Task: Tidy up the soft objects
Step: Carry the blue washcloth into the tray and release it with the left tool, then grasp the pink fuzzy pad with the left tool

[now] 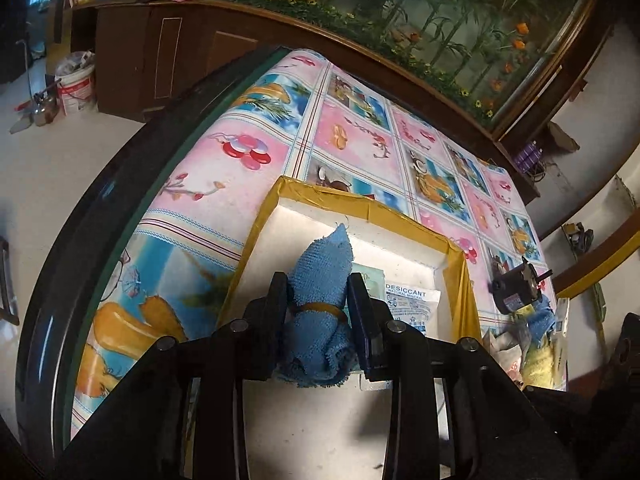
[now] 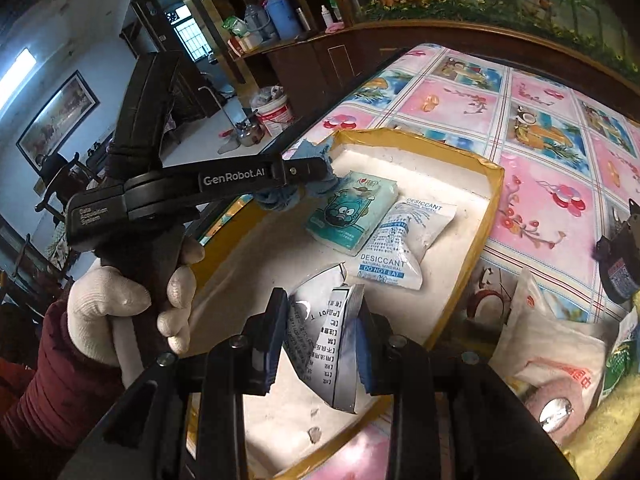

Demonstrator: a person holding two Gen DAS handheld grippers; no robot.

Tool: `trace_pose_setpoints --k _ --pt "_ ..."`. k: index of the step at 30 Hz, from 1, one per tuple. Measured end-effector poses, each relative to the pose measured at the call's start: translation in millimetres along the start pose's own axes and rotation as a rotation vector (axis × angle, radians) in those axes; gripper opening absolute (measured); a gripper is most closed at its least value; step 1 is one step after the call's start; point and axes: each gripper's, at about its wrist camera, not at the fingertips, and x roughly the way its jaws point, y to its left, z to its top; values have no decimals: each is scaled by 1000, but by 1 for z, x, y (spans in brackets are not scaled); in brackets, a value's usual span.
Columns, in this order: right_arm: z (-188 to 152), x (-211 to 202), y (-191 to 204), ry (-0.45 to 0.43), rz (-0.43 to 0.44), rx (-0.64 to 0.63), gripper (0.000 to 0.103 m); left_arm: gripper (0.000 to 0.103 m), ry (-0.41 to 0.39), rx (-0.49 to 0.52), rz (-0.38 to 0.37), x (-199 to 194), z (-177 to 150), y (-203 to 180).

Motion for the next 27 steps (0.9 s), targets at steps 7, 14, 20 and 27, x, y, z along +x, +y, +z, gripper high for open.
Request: trace_pose_setpoints --k 7,14,20,27 --pt "4 6 -14 -8 50 86 56 49 -13 -29 -32 -9 1 3" --pt "-5 -48 -27 -100 36 103 56 49 -31 -55 -29 -38 0 -12" --pt "-30 -136 -60 -268 -113 132 56 51 -71 36 -124 -71 -17 -66" --pt "-92 -208 -149 -376 -264 369 81 58 6 185 -189 -54 -53 -139"
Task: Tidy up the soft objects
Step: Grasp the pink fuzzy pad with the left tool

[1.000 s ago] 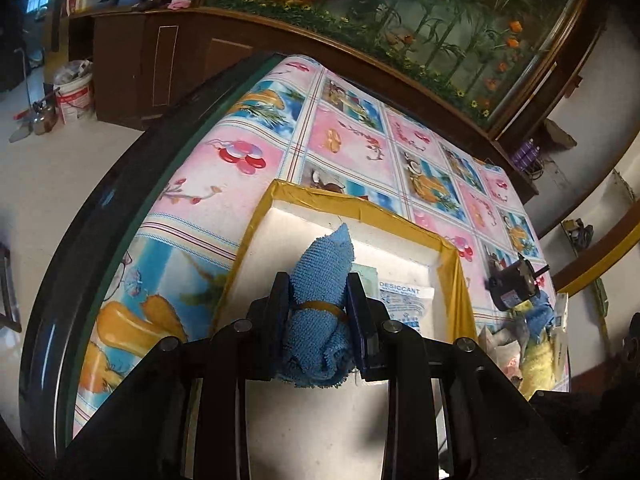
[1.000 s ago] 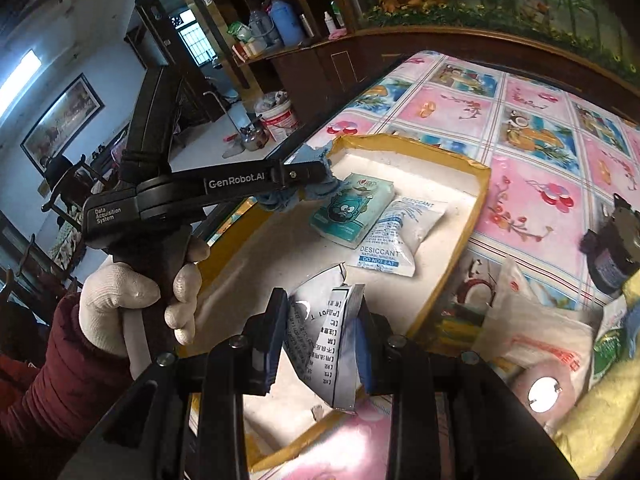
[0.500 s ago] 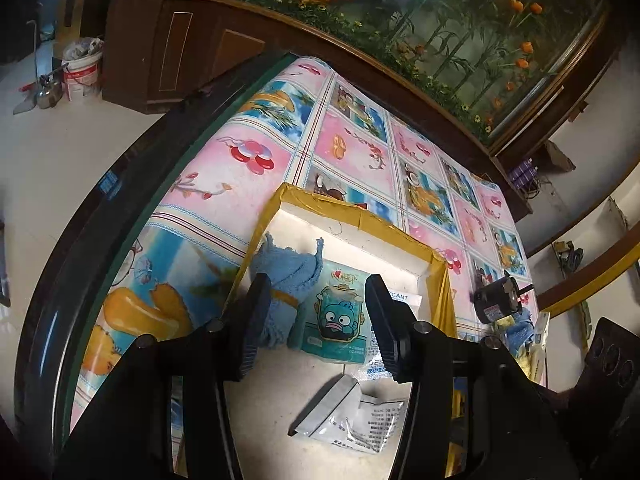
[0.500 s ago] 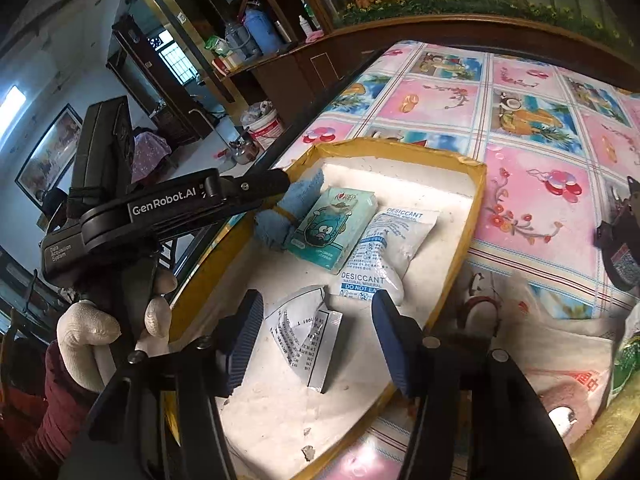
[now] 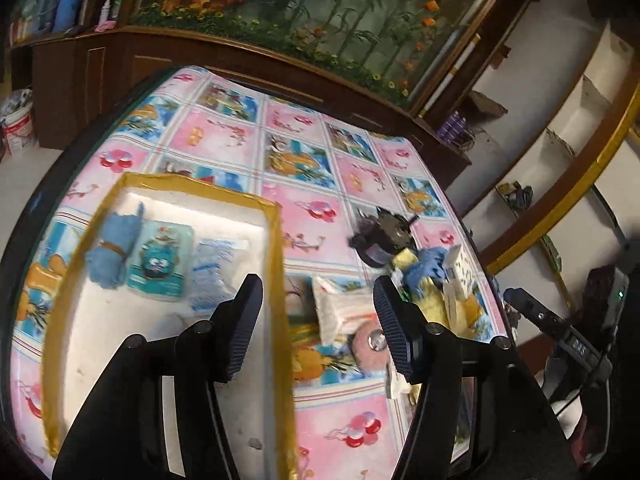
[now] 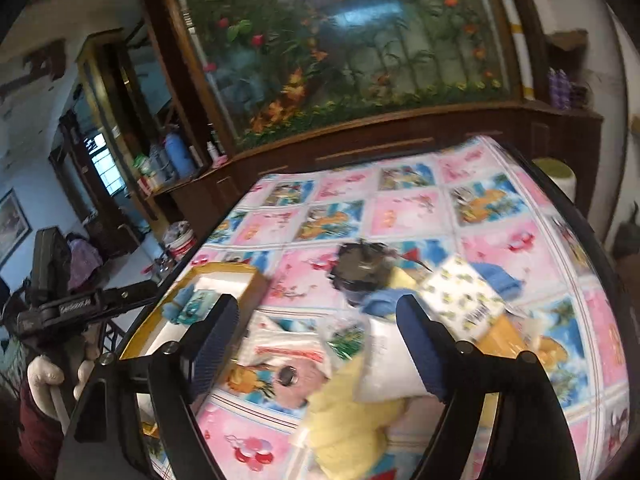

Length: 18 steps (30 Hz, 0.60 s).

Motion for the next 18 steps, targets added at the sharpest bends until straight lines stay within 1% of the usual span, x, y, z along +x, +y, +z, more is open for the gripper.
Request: trace_pose_setpoints --k 2,5,7,9,12,16,18 --pt "-9 6 -28 65 -3 76 81 58 40 28 -6 15 -11 -16" --pt "-26 12 -43 120 -8 106 81 58 98 15 -25 36 -25 -29" --pt "-33 15 -39 137 17 101 81 58 118 6 -27 45 -32 -33" --pt "-38 16 -35 152 43 78 81 58 121 7 -4 50 -36 -36" --pt "-43 32 -20 187 69 51 81 58 126 30 26 52 -38 -40" --pt "-41 62 -10 212 55 74 80 58 146 35 21 57 -40 -47" --pt "-39 74 -15 207 55 118 67 58 151 54 21 59 -42 -53"
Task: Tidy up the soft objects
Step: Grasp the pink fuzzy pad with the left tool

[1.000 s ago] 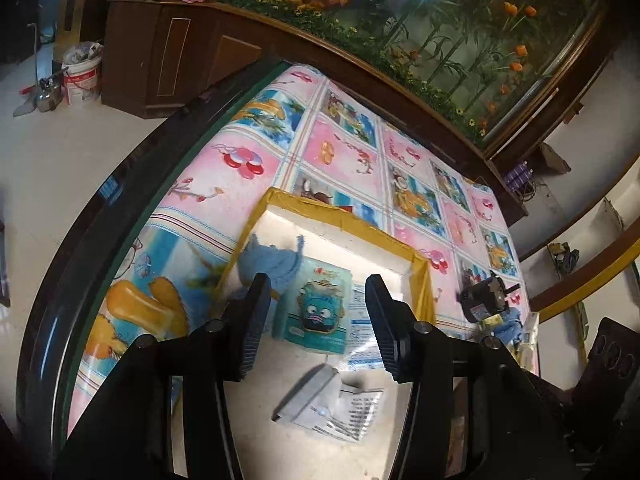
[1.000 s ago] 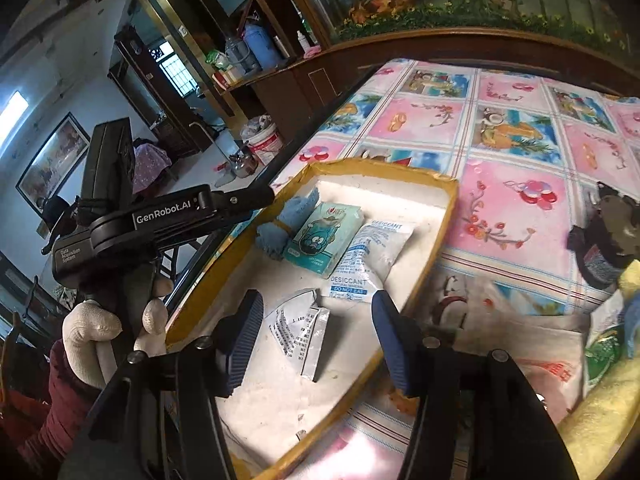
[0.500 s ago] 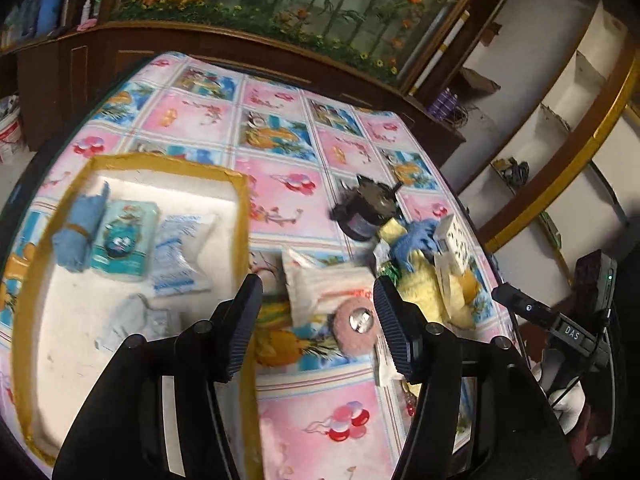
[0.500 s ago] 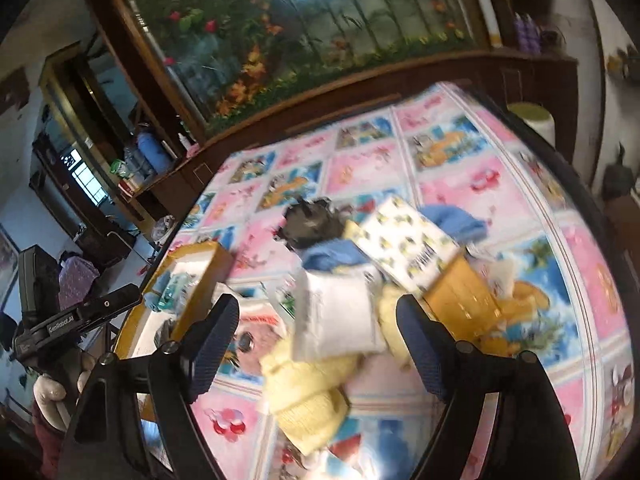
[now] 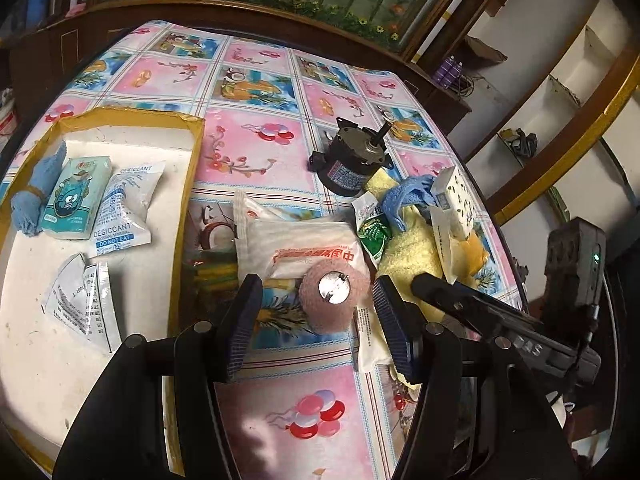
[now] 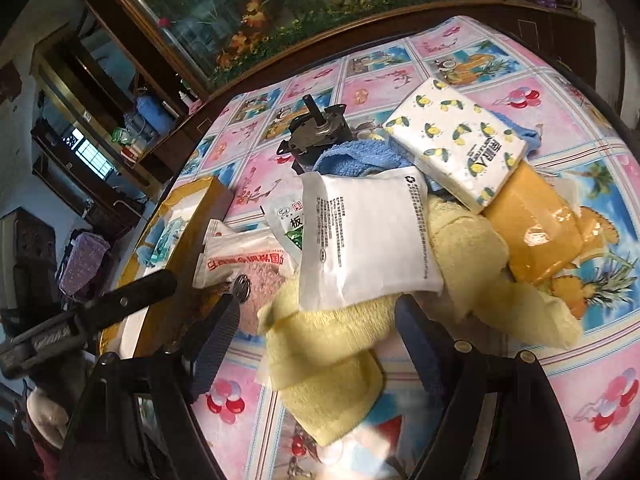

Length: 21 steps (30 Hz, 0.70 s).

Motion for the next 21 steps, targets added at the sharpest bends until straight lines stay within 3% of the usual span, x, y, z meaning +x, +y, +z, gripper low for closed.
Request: trace_pose_setpoints --k 2,5,10,14,18,20,21 --pt "1 6 -10 7 0 37 32 58 4 37 11 3 -4 -8" --pt "-6 -1 -20 20 36 33 24 58 13 135 50 11 -11 -21" --pt "-24 -28 -31 45 -9 -42 22 58 19 276 127 31 -18 -40" --pt "-37 -38 -54 81 -22 -10 22 58 29 298 163 53 -12 -43" --pt "-41 -45 -70 82 31 58 25 58 64 298 178 77 -9 -41" --pt "-40 -49 -71 78 34 65 25 40 74 306 146 78 -14 -43" --pt "-40 -53 -70 72 31 61 25 37 84 306 127 78 -16 -44"
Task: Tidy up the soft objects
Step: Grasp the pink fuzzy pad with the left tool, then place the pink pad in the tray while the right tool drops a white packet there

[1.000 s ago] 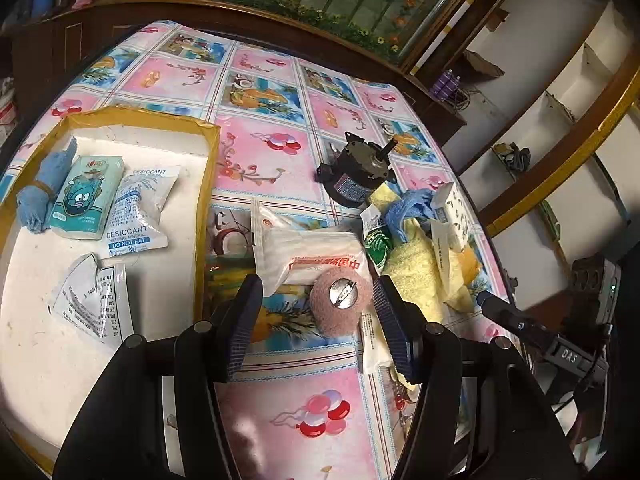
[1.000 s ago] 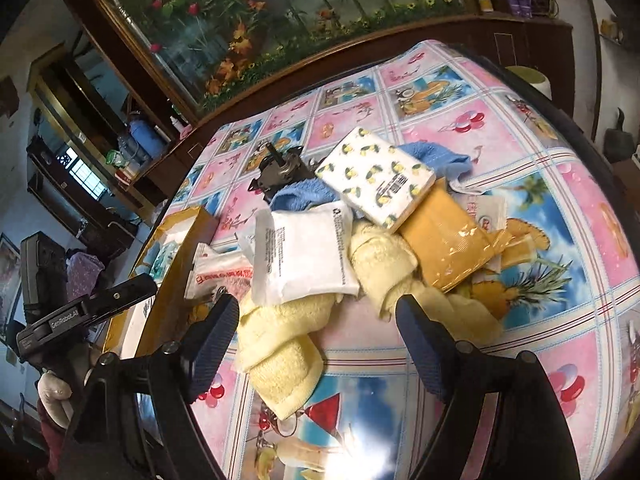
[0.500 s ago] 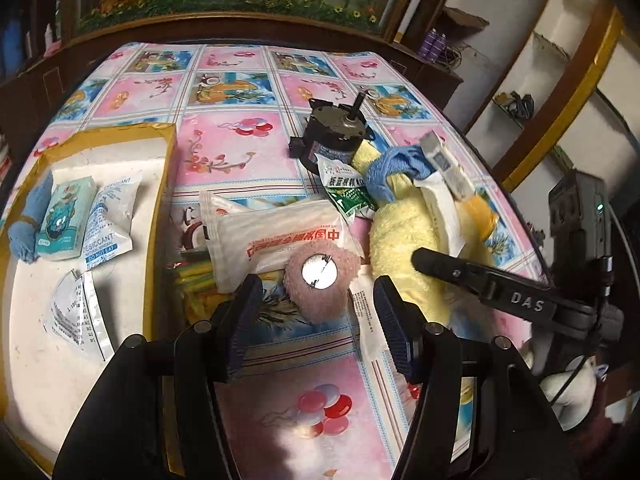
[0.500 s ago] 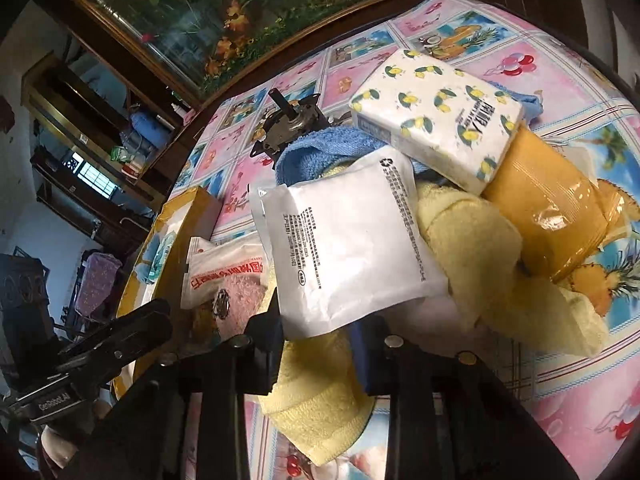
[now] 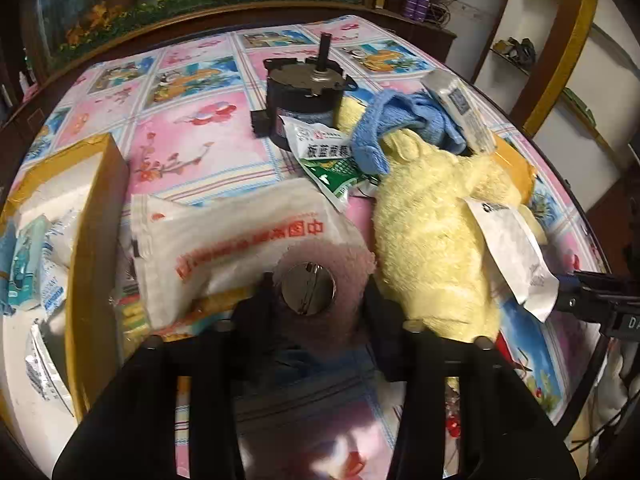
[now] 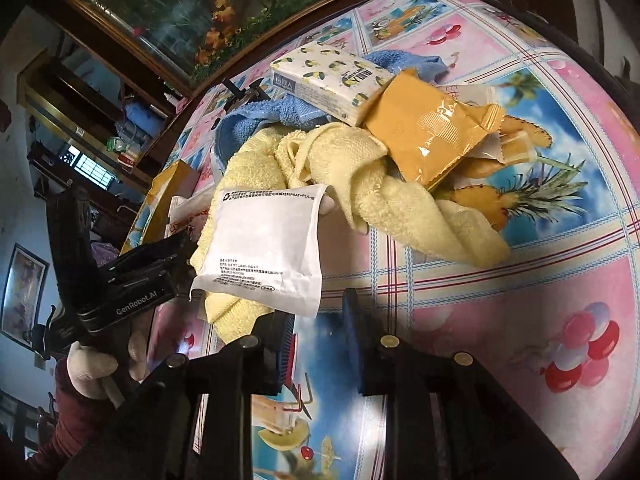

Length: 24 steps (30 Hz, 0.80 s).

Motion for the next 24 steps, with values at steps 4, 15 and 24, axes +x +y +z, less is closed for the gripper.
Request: trace_pose_setpoints --k 4,15,24 --pt "-4 -12 5 -30 -56 -42 26 37 -27 18 -25 -17 -11 -2" --pt "-8 -29 -9 -75 -49 -25 33 37 -118 -80 -114 -74 -38 13" --pt "12 7 41 -62 -105 -161 53 37 -152 -165 -158 -90 -52 23"
